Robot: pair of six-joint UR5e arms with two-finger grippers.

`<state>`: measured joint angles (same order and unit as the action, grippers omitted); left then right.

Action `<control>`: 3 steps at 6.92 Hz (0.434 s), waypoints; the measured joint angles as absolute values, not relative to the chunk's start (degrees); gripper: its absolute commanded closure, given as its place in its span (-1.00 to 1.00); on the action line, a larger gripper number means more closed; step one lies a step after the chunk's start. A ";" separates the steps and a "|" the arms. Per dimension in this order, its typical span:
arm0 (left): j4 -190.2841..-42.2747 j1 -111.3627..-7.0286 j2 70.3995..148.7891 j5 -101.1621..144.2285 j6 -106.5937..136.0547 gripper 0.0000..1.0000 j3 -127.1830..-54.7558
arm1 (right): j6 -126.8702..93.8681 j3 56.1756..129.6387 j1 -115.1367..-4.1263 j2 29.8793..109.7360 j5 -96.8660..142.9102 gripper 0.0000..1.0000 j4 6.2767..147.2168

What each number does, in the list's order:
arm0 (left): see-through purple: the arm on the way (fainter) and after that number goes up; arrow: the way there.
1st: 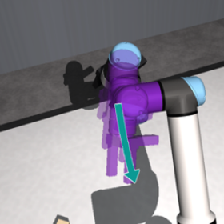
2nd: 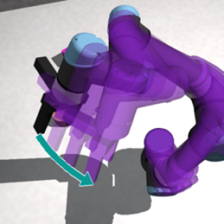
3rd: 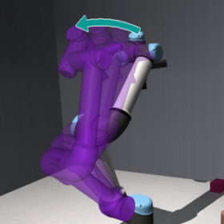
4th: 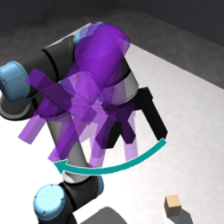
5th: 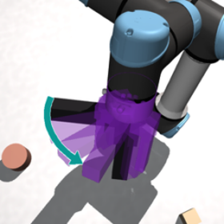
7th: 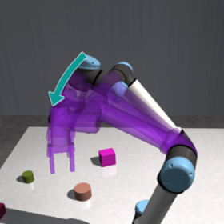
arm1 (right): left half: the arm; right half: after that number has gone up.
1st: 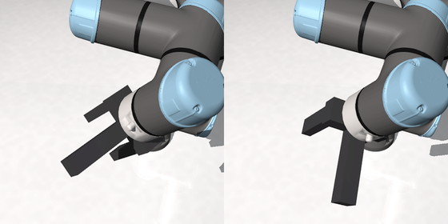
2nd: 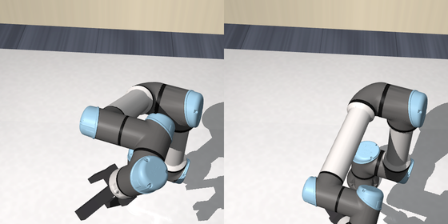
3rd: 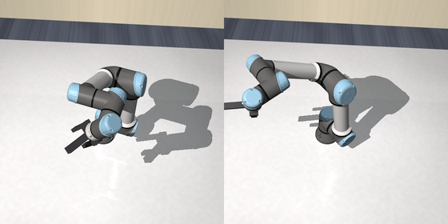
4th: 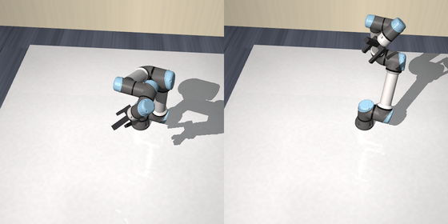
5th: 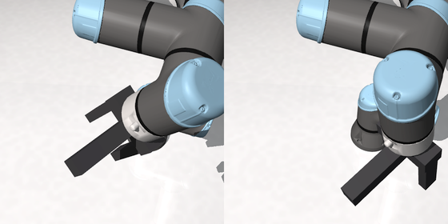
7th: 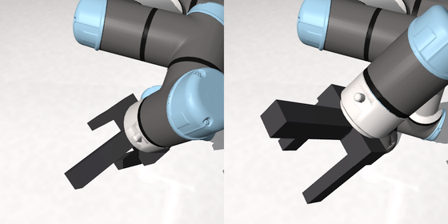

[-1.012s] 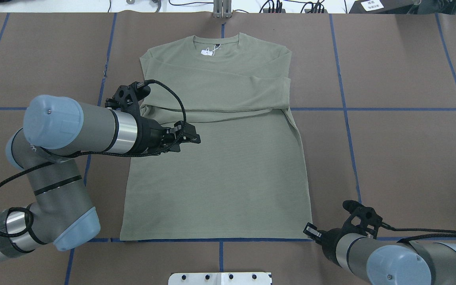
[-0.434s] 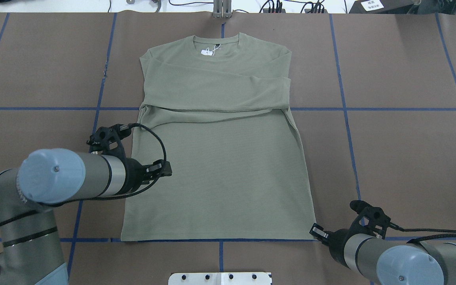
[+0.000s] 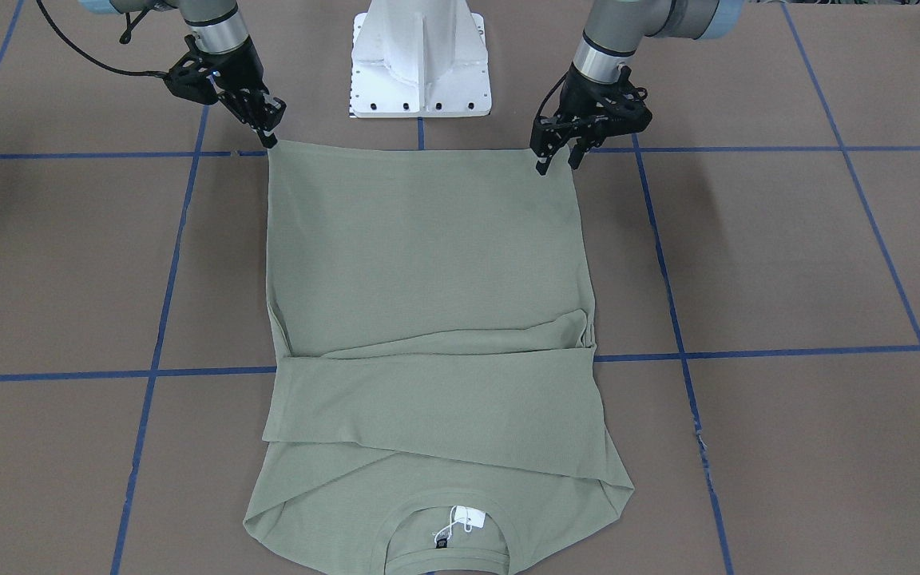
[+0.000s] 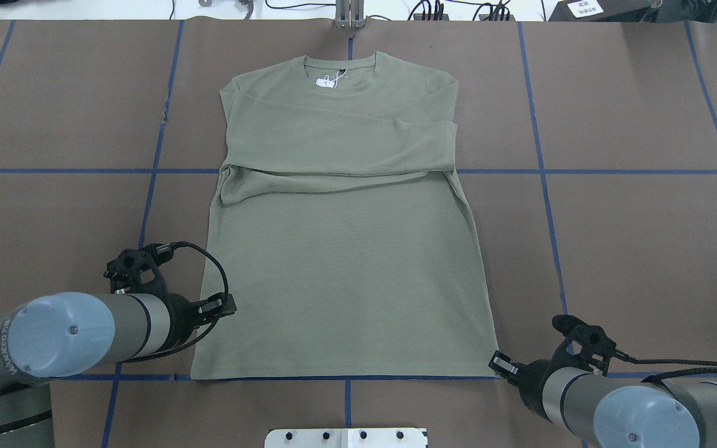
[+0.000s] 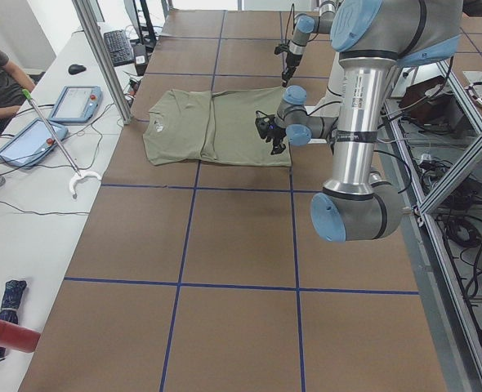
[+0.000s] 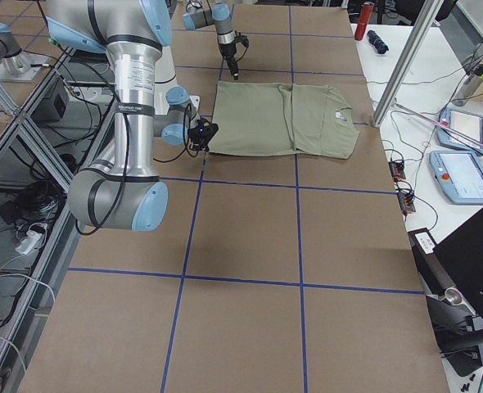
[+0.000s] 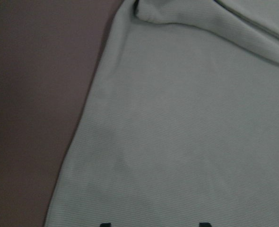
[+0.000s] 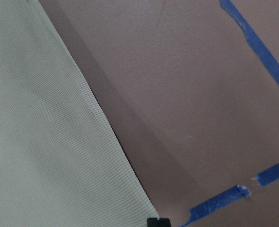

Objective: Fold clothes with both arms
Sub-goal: 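Lower both grippers to the hem corners nearest the robot and grasp them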

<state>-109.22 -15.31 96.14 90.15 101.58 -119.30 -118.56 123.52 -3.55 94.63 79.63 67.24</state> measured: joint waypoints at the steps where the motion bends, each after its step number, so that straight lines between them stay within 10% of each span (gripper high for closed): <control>1: -109.10 -13.76 94.62 89.75 103.16 -0.37 -119.31 | -118.56 123.50 -3.53 94.63 79.63 1.00 67.24; 3: -108.87 -11.12 93.42 89.58 105.62 -0.34 -119.24 | -118.56 123.49 -3.52 94.63 79.57 1.00 67.24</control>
